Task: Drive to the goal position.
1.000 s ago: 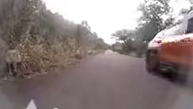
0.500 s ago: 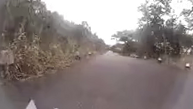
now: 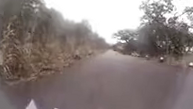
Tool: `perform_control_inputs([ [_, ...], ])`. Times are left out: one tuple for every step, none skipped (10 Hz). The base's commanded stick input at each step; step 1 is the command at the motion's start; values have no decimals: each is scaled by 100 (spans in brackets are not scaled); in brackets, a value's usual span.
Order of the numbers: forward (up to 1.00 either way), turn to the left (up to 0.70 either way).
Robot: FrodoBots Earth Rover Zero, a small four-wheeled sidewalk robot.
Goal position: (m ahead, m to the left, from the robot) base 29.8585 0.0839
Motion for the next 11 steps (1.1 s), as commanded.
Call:
perform_control_inputs([
  [50, 0],
  [50, 0],
  [50, 0],
  [50, 0],
  [50, 0],
  [50, 0],
  [50, 0],
  [50, -50],
  [50, -50],
  [50, -50],
  [50, -50],
])
